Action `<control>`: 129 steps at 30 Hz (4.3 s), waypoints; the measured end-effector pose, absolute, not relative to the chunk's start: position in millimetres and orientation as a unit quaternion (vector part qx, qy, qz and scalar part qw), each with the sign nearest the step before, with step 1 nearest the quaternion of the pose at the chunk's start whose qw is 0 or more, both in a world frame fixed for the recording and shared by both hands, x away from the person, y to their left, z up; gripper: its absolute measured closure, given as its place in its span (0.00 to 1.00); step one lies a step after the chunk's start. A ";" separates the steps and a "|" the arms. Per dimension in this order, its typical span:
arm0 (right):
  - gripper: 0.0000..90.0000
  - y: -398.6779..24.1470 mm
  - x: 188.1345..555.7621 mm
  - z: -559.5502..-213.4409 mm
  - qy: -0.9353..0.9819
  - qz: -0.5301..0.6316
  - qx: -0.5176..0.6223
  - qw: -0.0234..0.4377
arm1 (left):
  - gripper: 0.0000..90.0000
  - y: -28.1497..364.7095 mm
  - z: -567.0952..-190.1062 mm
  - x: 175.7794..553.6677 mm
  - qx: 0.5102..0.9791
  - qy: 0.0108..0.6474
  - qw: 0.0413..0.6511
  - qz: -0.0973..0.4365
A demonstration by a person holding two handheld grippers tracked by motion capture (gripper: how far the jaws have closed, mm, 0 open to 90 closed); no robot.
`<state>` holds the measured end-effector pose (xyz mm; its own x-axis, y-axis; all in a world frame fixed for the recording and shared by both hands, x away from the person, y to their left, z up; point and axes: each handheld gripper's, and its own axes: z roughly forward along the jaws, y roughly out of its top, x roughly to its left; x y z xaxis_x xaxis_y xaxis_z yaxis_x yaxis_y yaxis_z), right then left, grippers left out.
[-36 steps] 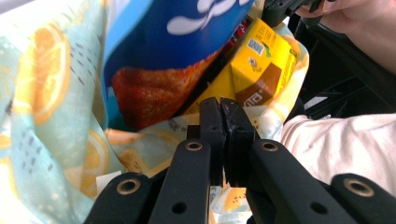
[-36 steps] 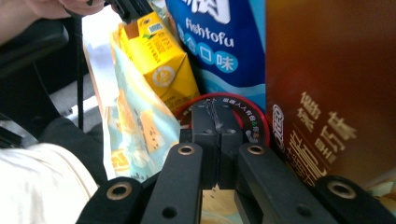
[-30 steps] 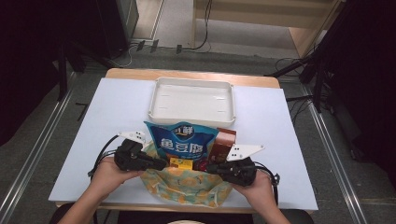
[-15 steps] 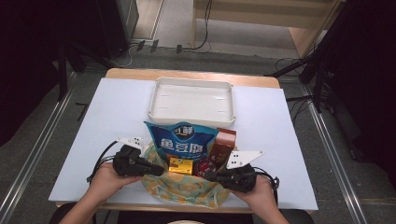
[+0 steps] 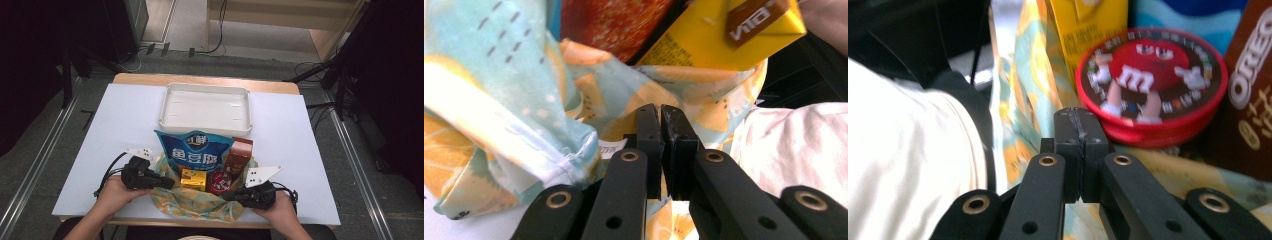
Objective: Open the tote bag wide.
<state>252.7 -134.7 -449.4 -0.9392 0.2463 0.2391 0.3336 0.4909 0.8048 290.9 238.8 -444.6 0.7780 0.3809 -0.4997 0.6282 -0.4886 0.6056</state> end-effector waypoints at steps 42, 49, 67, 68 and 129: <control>1.00 -146.5 275.1 -487.9 -0.890 -0.428 -0.148 0.058 | 0.97 235.8 -471.5 308.4 0.863 0.304 0.382 -0.127; 1.00 -148.1 277.9 -488.2 -0.890 -0.429 -0.142 0.061 | 1.00 238.0 -470.0 309.1 0.868 0.306 0.377 -0.103; 1.00 -159.4 281.4 -480.1 -0.894 -0.409 -0.172 0.052 | 1.00 249.7 -464.1 315.0 0.854 0.328 0.377 -0.144; 1.00 -159.5 279.9 -477.3 -0.893 -0.415 -0.166 0.046 | 1.00 249.6 -462.0 314.2 0.854 0.326 0.380 -0.141; 1.00 -167.6 375.9 -384.7 -0.837 -0.497 -0.230 0.009 | 1.00 228.7 -381.1 380.3 0.852 0.262 0.442 -0.102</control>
<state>375.9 -167.6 -384.7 -0.8943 0.3756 0.2432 0.3933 0.4007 0.8275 380.3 228.7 -381.1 0.8424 0.3556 -0.4048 0.5356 -0.4715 0.7005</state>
